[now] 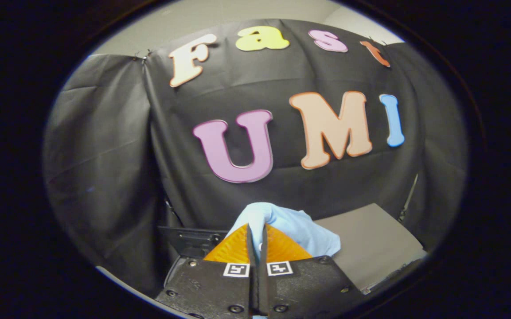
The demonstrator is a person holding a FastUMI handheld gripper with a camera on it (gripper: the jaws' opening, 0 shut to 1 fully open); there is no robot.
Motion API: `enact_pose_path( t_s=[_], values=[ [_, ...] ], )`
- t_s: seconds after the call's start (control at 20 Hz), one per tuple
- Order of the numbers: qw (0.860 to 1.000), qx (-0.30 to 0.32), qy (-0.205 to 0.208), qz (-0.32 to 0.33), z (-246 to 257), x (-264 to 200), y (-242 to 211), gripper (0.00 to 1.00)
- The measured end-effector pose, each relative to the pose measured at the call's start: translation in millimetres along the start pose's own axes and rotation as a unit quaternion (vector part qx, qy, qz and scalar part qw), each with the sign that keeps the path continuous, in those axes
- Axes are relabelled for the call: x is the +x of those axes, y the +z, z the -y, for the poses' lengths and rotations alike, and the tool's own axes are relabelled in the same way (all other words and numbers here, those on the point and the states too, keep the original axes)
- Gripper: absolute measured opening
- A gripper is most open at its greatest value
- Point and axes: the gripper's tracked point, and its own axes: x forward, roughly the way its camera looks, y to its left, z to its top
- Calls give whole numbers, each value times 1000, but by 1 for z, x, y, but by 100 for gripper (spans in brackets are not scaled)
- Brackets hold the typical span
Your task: Put the clothes into the washing machine and then close the washing machine lid.
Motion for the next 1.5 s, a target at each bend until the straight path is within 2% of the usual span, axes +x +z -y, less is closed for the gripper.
enact_pose_path(
  t_s=[0.2,0.4,0.6,0.75,0.9,1.2,1.3,1.5],
  values=[
    [998,-7,42,49,-62,3,20,0],
    [993,-2,81,83,-121,15,14,0],
    [991,6,95,95,-166,40,-22,0],
    [991,-2,90,100,-189,56,-53,0],
    [993,-2,69,99,-193,83,-91,0],
    [999,8,40,5,-187,125,-231,0],
    [999,-8,27,-28,-184,135,-272,0],
    [998,-39,15,-46,-180,152,-326,1]
  ],
)
